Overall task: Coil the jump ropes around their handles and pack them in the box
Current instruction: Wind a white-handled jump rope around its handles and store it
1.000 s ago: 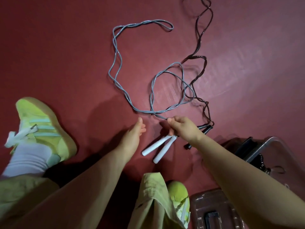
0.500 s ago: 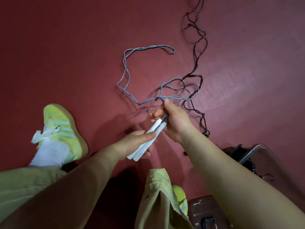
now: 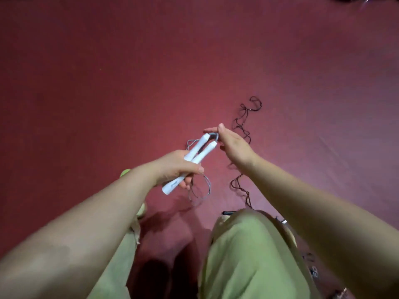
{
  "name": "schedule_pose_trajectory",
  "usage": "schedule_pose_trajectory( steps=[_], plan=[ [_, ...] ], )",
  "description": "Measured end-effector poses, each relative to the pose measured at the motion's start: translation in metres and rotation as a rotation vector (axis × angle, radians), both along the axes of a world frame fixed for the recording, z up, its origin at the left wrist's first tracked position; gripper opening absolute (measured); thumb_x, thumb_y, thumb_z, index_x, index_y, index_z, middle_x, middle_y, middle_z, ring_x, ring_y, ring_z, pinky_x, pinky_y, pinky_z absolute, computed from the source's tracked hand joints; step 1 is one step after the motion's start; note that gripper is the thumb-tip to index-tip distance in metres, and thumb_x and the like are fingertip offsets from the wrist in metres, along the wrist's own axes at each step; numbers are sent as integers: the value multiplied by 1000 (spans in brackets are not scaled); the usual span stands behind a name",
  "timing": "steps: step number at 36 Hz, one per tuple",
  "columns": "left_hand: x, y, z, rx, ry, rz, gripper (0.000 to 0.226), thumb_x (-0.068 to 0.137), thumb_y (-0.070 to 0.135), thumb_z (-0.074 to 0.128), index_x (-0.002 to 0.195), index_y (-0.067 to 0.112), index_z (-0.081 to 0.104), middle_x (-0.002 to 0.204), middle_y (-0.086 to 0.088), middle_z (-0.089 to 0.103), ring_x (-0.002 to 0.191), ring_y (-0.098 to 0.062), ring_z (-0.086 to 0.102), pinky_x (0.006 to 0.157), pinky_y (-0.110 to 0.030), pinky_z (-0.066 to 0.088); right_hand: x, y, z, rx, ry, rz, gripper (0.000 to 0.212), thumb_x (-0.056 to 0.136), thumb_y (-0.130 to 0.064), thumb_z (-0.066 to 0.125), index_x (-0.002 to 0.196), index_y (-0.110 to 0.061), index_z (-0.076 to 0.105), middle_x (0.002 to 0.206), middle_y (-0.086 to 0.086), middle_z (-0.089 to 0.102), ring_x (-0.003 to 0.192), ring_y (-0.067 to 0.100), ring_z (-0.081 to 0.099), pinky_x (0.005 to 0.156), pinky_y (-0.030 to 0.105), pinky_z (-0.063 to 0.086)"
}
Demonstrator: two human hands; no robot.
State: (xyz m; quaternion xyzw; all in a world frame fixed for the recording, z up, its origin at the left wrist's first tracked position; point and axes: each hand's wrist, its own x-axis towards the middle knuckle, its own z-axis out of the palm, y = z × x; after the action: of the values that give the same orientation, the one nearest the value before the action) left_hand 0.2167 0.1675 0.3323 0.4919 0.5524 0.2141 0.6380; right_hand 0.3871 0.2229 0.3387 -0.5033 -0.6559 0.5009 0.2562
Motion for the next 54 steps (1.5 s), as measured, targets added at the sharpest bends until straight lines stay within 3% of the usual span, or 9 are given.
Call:
schedule_pose_trajectory(
  steps=[5, 9, 18, 23, 30, 40, 43, 49, 54],
  plan=[
    [-7, -62, 82, 76, -74, 38, 35, 56, 21, 67, 82, 9, 48, 51, -1, 50, 39, -12, 49, 41, -24, 47, -15, -56, 81, 44, 95, 26, 64, 99, -57, 28, 83, -8, 68, 99, 13, 72, 107, 31, 64, 105, 48, 43],
    [-11, -119, 135, 193, -32, 108, 55, 57, 21, 65, 109, 21, 47, 74, -9, 53, 43, -13, 46, 41, -25, 44, -27, -105, 135, 90, 264, 51, 48, 105, -35, 32, 71, -12, 58, 63, 1, 60, 62, 17, 60, 73, 32, 52],
    [-2, -241, 225, 583, 309, 325, 6, 83, 4, 50, 87, 6, 55, 69, -9, 55, 60, -23, 54, 65, -34, 45, -53, -221, 229, 433, 182, 74, 42, 100, -35, 41, 61, -19, 37, 51, -5, 34, 44, 13, 31, 49, 26, 29],
    [-1, -300, 273, 621, 38, 355, 18, 94, 9, 53, 77, 8, 58, 60, -2, 63, 59, -19, 58, 65, -32, 50, -48, -276, 292, 568, 104, 244, 44, 100, -39, 40, 61, -20, 43, 48, -8, 37, 42, 11, 32, 48, 26, 29],
    [-11, -376, 318, 609, -274, -51, 31, 72, 38, 79, 72, 16, 57, 58, 3, 48, 50, -11, 50, 61, -30, 54, -15, -326, 326, 450, 331, 563, 44, 102, -42, 28, 82, -6, 44, 54, 0, 35, 44, 10, 28, 44, 21, 24],
    [5, -404, 368, 712, -512, 15, 51, 48, 45, 93, 76, 15, 61, 56, 6, 46, 45, -7, 49, 45, -22, 48, 2, -383, 343, 802, 193, 506, 104, 70, -92, 17, 88, 8, 43, 62, 3, 35, 54, 10, 28, 53, 23, 27],
    [20, -401, 372, 729, -572, 15, 53, 47, 44, 93, 83, 12, 72, 55, 6, 47, 44, -6, 50, 43, -21, 47, 13, -396, 351, 863, 79, 474, 67, 84, -70, 14, 77, -10, 41, 51, -13, 35, 52, 7, 26, 57, 32, 27],
    [24, -395, 367, 743, -586, 14, 73, 52, 48, 89, 110, 8, 69, 55, 6, 45, 44, -5, 47, 43, -21, 46, 34, -420, 362, 893, -108, 390, 54, 95, -62, 12, 68, -25, 41, 63, -5, 39, 54, 9, 32, 61, 33, 30],
    [22, -401, 357, 824, -329, 201, 59, 74, 39, 74, 121, 7, 59, 59, 3, 47, 49, -10, 47, 47, -23, 44, 51, -431, 357, 1047, -321, 404, 39, 100, -39, 36, 95, -10, 60, 84, 4, 64, 72, 16, 56, 71, 39, 47]
  ],
)
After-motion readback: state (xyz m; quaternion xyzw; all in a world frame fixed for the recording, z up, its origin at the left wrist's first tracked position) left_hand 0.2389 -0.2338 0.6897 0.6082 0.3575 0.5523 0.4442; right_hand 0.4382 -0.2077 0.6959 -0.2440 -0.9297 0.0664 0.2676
